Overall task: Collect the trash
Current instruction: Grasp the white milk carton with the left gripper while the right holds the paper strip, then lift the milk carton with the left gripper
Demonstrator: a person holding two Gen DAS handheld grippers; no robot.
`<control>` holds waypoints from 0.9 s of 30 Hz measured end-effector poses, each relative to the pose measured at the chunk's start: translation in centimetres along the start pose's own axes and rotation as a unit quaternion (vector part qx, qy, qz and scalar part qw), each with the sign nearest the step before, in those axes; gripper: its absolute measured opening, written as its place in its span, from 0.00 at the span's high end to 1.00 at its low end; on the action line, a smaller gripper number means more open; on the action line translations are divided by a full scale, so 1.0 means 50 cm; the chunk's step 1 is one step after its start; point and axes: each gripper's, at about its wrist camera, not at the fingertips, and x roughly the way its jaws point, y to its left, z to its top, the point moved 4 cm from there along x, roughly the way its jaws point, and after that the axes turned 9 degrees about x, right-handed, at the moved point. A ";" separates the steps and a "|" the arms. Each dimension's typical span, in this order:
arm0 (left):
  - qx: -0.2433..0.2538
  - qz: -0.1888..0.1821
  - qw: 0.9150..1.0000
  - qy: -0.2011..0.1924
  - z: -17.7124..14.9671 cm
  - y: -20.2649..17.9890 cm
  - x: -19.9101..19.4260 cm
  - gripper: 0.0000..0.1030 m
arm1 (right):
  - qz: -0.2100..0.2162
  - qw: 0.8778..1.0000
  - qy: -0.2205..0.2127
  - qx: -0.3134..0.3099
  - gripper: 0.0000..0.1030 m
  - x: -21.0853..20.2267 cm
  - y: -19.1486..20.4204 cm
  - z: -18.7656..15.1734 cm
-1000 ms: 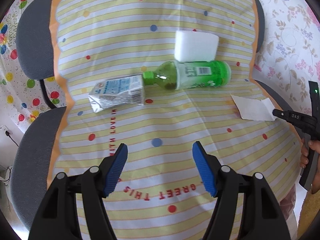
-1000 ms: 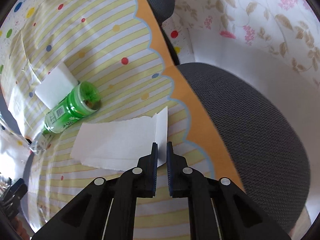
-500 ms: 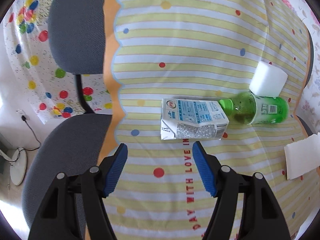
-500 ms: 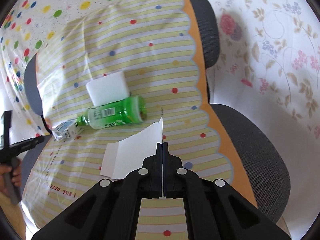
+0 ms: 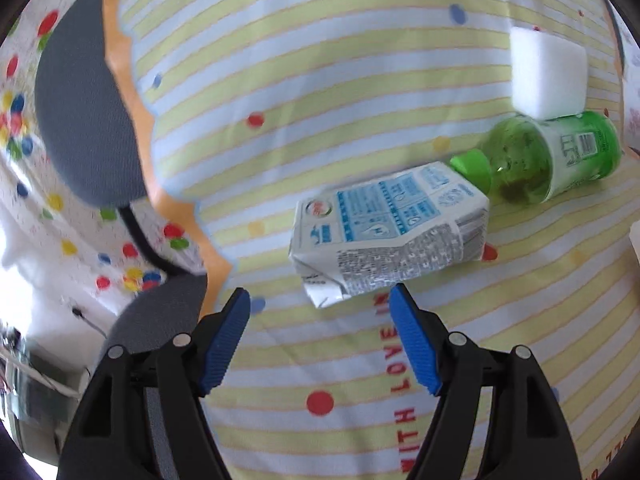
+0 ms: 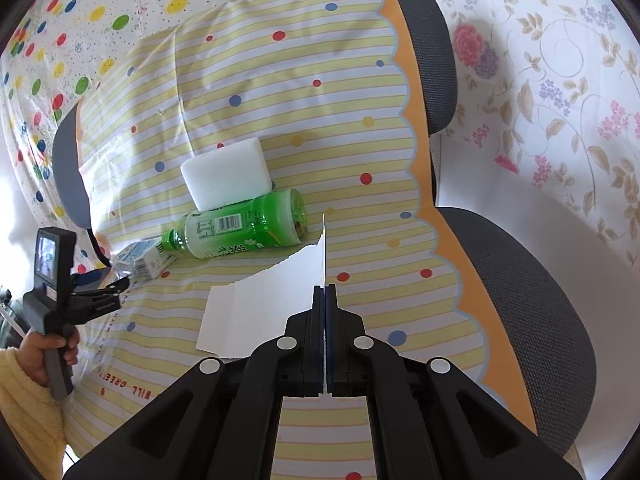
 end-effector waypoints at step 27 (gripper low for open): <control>0.010 -0.097 0.995 -0.028 0.048 -0.027 -0.038 0.65 | 0.014 1.000 0.009 0.018 0.99 -0.034 -0.013 -0.011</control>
